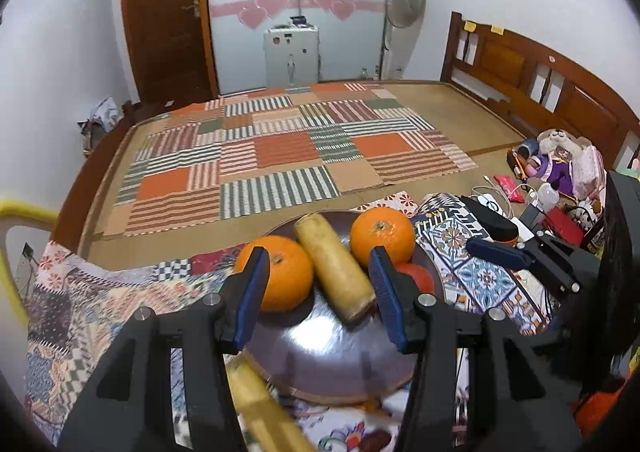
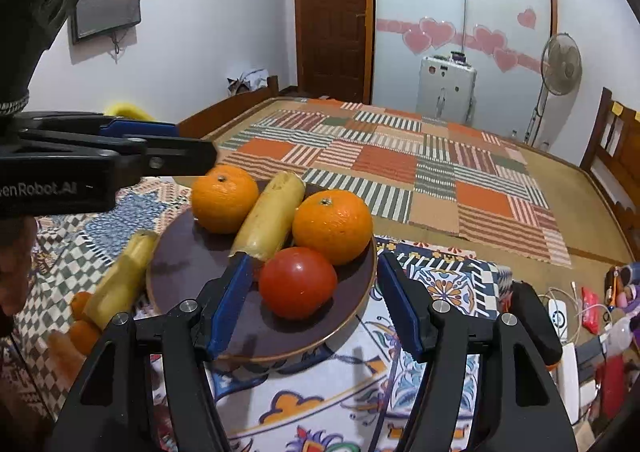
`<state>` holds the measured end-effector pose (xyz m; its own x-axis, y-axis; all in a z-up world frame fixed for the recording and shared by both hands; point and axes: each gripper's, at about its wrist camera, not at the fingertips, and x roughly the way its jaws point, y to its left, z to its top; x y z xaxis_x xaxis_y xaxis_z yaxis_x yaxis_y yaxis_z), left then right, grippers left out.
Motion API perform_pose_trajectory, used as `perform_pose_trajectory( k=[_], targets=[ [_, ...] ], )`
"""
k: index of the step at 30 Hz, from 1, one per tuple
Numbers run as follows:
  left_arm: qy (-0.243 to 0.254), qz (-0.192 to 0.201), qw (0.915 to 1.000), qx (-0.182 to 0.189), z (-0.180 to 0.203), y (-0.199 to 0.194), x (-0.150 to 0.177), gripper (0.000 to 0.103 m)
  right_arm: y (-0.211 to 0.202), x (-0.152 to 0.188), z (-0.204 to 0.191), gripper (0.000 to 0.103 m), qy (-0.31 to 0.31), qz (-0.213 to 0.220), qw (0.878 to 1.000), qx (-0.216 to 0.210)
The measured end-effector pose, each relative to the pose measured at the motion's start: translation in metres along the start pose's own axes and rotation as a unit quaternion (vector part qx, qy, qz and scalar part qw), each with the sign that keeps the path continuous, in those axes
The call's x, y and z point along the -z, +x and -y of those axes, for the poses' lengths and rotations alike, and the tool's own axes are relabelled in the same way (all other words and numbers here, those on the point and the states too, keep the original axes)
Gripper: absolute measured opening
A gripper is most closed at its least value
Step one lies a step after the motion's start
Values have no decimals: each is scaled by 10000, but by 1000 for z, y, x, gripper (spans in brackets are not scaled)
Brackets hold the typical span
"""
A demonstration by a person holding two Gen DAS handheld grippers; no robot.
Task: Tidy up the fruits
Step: 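Place the yellow cylinder on the plate with the left gripper while the right places the tomato, then move the left gripper to the peeled pomelo segment and grasp it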
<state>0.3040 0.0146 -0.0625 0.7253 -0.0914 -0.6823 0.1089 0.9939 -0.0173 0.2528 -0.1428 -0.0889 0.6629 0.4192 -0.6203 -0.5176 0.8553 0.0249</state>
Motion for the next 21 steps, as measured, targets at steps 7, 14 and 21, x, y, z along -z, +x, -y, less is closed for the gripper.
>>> perform_pose_trajectory(
  k=[7,14,21],
  targets=[
    [-72,48,9999,-133,-16,-46,32,52,-32,10,-18,62,-81,149,9998,-55],
    [-115,-110,9997,-207,-28,-74,78,52,-54,31,-43,62,-168,153,9997,-80],
    [-339,-339,9988,42,-35,-79,122,52,-54,65,-59,61,-142,-68,9998,-152]
  ],
)
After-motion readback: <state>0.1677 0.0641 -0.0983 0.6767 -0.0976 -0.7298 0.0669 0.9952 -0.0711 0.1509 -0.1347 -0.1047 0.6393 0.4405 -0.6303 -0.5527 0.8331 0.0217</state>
